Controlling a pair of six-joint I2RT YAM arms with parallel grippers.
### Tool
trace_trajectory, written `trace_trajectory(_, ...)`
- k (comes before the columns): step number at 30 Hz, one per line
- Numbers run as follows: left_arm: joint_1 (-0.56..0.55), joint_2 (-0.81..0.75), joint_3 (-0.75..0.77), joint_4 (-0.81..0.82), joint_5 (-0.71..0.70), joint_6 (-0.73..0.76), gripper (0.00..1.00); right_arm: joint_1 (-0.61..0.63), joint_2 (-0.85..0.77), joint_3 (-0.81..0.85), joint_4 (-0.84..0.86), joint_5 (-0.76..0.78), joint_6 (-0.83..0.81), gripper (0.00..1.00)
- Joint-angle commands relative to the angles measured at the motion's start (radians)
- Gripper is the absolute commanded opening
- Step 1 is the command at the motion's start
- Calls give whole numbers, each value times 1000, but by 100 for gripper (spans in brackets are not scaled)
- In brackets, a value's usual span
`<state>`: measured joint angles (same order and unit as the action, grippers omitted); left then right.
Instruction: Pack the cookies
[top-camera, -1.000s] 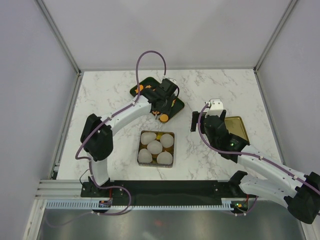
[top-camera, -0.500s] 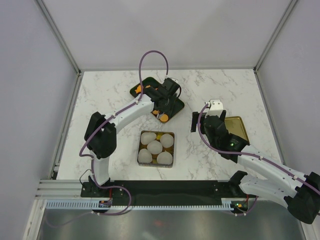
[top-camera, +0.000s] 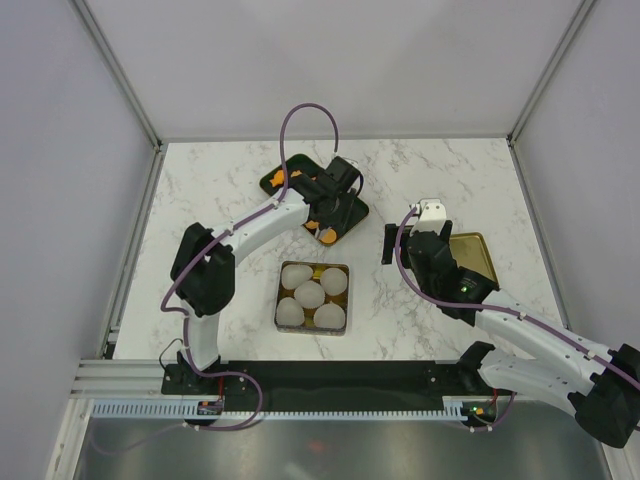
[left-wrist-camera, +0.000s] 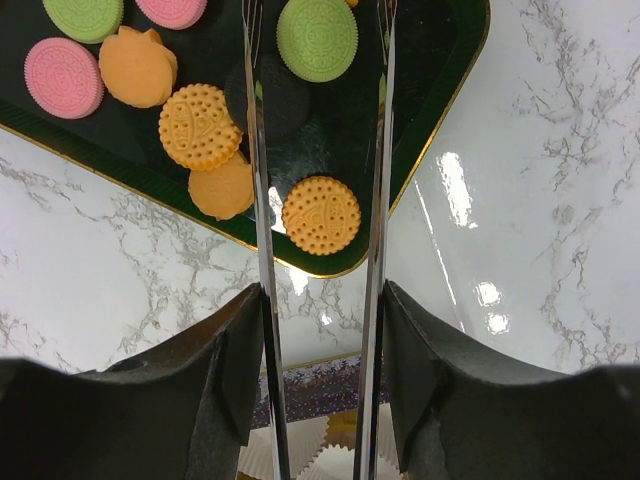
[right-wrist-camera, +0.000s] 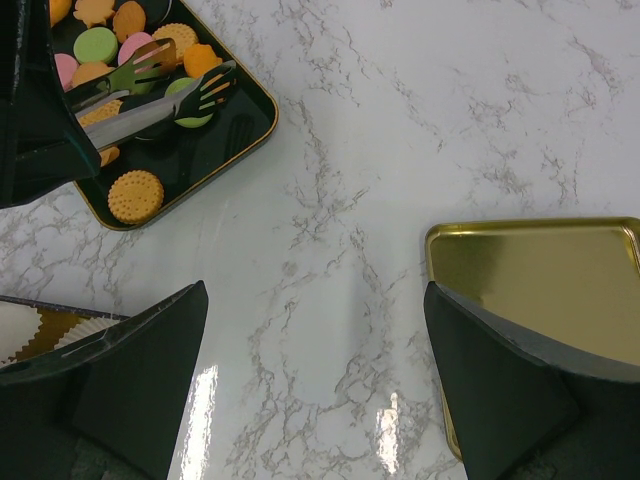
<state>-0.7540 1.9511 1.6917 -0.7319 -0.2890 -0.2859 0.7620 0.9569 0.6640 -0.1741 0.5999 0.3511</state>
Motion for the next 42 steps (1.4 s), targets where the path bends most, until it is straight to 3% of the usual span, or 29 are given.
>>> trace_trajectory(1, -2, 5, 36, -6, 7, 33, 56, 2, -9, 3, 8, 21, -8, 98)
trace_trajectory(21, -2, 16, 11, -8, 7, 27, 55, 0, -3, 0, 8, 23, -6, 98)
trace_trajectory(42, -2, -26, 10, -15, 60, 27, 39, 2, -3, 2, 10, 21, -3, 98)
